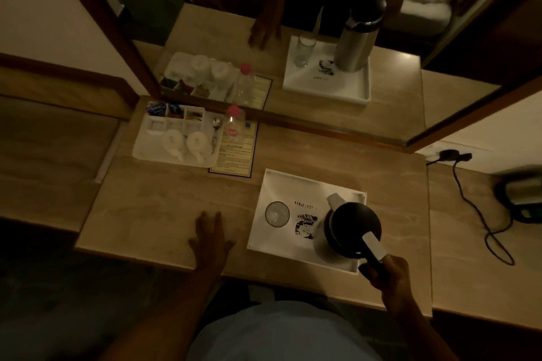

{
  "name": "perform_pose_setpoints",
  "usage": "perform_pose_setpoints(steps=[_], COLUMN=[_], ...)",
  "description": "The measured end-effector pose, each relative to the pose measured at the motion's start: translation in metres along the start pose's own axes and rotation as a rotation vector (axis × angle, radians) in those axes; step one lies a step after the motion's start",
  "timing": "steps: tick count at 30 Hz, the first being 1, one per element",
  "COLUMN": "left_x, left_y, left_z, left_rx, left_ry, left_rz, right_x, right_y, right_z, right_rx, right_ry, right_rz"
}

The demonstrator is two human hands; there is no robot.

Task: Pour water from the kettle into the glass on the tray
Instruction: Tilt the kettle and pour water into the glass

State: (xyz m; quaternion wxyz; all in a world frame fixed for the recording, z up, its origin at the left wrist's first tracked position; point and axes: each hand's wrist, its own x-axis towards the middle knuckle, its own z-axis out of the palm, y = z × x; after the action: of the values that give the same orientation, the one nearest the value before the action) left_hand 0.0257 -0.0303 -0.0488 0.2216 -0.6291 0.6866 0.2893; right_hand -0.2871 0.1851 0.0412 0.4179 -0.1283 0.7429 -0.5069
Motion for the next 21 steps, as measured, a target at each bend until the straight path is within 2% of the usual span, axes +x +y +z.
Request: perform_pose_setpoints(steps=[3, 9, 12, 16, 21], left_x=[-0.001, -0.001, -0.002, -0.002, -0.002], left_y=[0.001, -0.001, -0.001, -0.001, -0.004], left_z=[-0.001, -0.003, -0.004, -0.005, -0.005], left_rx=[-0.014, -0.018, -0.02, -0.017, -0.023], left_ry=[0.009, -0.007, -0.01, -0.018, -0.023], left_rz=[-0.007, -0.018, -0.024, -0.033, -0.032], right_x=[0.003, 0.018, 0.025, 0.032, 0.036], right_y=[-0.012, -0.04, -0.053, -0.075, -0.092], right_z=[-0.007, 0.001, 0.006, 0.018, 0.029], right_rx=[-0.08, -0.185, -0.278, -0.445, -0.551], right_ry=[-0.07, -0.342, -0.428, -0.483, -0.518], right_rz=[0.032, 0.0, -0.021, -0.087, -0.075])
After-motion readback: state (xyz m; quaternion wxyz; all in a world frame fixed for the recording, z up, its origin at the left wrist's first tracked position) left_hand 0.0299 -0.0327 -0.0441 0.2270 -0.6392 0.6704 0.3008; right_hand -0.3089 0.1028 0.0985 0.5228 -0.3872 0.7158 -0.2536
